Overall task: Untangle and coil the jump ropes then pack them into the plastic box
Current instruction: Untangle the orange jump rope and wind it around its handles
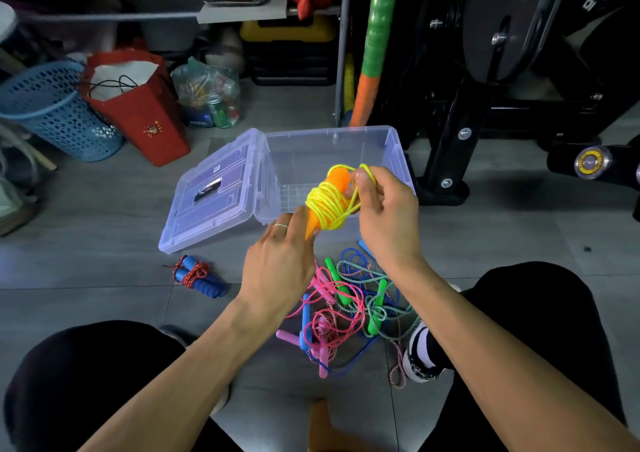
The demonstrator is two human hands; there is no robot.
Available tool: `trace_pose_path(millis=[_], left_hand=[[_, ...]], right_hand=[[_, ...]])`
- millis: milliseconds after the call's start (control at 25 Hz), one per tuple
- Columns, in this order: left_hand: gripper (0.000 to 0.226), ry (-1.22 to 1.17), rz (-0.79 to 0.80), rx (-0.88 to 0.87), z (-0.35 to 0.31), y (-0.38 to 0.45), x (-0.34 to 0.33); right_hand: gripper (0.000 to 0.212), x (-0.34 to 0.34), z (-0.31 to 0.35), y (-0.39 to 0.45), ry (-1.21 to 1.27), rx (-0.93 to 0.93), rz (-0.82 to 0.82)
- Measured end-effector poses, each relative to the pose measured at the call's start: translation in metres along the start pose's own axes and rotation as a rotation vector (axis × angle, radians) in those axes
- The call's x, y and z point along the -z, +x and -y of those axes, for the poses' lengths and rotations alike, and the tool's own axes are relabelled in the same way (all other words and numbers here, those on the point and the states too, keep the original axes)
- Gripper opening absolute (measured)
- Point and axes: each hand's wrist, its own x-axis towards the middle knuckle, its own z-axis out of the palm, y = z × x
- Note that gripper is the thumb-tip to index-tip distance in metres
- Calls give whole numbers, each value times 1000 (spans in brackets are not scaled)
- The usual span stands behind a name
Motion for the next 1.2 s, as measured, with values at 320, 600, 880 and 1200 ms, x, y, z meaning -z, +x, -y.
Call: trace_pose_path(millis=[320,600,880,1200], left_hand=[[25,-49,-30,40,8,6,5],[24,-269,-38,215,11,12,-1],[26,-198,25,166,9,7,-5],[24,-74,22,51,4,4,-4]], right_hand=[[26,4,15,1,529,-320,175],[7,13,24,2,639,-474,91],[32,9,12,8,371,-392,3],[20,0,-12,4,-286,180,83]])
